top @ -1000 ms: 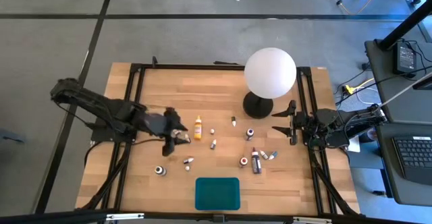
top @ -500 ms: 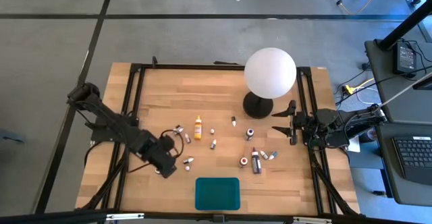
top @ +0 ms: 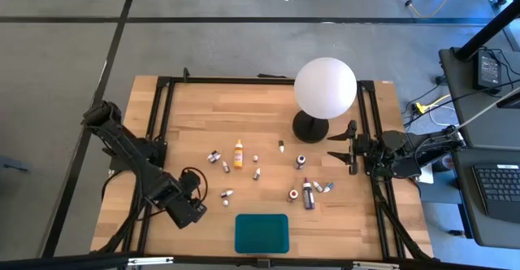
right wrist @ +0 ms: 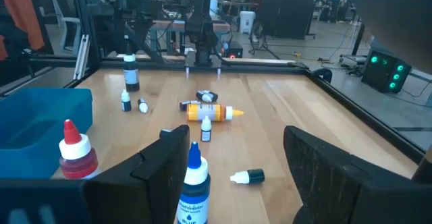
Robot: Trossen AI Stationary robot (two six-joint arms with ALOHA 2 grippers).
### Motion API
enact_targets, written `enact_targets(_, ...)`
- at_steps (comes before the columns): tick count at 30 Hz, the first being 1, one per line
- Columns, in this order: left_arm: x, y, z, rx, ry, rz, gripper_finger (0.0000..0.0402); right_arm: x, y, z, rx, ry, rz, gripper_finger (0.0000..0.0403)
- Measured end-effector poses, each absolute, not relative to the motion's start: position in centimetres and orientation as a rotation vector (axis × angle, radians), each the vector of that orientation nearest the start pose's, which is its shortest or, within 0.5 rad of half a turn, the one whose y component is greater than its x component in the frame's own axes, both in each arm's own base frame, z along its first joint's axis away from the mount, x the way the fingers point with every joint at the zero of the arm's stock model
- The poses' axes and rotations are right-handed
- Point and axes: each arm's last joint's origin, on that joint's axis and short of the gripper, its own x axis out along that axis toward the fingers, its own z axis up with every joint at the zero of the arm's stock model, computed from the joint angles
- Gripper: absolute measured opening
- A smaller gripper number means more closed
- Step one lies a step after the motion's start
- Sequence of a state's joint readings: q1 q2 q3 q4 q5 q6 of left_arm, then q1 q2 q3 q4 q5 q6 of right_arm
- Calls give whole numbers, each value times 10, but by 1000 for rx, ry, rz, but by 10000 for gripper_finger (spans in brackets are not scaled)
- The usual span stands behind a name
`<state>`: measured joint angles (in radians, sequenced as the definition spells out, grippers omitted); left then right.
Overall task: Pick & Place food coloring
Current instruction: Put the large black food coloring bottle into the blue bin
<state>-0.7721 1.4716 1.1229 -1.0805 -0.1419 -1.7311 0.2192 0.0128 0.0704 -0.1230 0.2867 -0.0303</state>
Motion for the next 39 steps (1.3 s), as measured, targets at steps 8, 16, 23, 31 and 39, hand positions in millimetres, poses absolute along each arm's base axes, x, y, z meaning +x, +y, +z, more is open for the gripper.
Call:
enact_targets(8,198,-185,220,-762,1377,705,242,92,12,175,-47,64,-67,243)
enact_targets(16,203,-185,212,-709,1409,693,233,92,12,175,-51,65,-67,243)
enact_targets(23,203,-185,212,-710,1428,683,190,92,12,175,-55,65,-67,243)
enact_targets(31,203,-185,214,-707,1431,665,139,92,12,175,-75,67,-66,243)
enact_targets(39,203,-185,214,-691,1435,651,133,92,12,174,-78,68,-66,243)
